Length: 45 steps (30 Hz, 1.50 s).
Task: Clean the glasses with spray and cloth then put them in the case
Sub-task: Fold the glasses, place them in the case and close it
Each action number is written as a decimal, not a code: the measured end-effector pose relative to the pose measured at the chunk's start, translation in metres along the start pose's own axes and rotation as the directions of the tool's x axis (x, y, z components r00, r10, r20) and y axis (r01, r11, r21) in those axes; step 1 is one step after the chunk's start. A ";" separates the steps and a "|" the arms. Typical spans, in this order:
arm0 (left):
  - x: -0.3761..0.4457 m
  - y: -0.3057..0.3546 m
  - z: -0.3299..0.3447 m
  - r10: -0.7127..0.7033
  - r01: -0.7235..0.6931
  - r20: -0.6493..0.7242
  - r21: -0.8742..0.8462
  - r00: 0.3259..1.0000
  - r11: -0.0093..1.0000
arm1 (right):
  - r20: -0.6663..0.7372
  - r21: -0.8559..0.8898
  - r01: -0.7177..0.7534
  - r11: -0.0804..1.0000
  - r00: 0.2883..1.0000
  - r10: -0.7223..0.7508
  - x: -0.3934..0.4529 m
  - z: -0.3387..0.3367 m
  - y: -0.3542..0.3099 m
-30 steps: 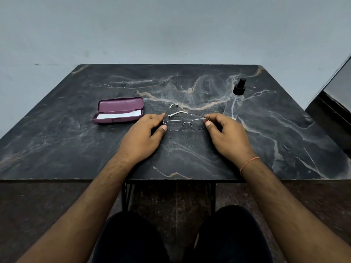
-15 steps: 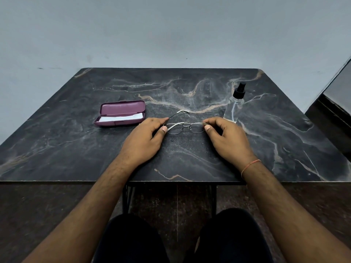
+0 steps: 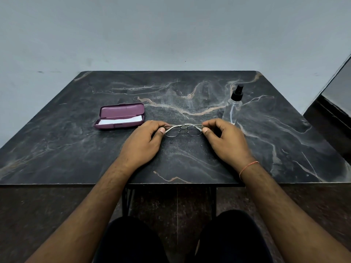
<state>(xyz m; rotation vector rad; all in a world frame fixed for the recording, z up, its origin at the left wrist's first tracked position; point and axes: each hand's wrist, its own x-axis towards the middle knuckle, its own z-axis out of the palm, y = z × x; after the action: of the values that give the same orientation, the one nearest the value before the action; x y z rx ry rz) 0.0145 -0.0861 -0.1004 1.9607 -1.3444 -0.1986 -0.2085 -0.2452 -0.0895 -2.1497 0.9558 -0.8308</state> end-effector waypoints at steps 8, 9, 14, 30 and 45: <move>0.000 -0.001 -0.001 -0.022 0.022 -0.007 -0.051 1.000 0.998 | 0.082 0.057 0.022 0.998 0.996 -0.027 -0.001 -0.001 -0.002; 0.000 -0.001 -0.001 -0.024 0.023 -0.005 -0.054 1.000 0.998 | 0.092 0.081 0.017 0.997 0.995 -0.025 0.000 -0.001 -0.001; 0.000 0.004 -0.004 -0.010 0.010 -0.017 0.015 1.000 1.000 | 0.114 0.236 -0.015 0.972 0.993 -0.013 0.000 -0.005 -0.001; -0.025 -0.100 -0.127 -0.425 0.437 -0.383 -0.060 0.820 0.897 | 0.072 0.492 -0.087 0.866 0.996 0.059 0.002 -0.002 -0.011; -0.018 -0.115 -0.129 -0.356 0.401 -0.260 0.148 0.898 0.904 | 0.178 0.331 0.002 0.944 0.982 -0.065 0.080 0.107 -0.120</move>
<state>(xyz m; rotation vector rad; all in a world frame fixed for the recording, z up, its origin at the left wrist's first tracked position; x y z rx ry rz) 0.1572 0.0119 -0.0872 2.3265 -0.8489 -0.0209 -0.0388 -0.2134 -0.0404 -1.9160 0.6353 -0.7315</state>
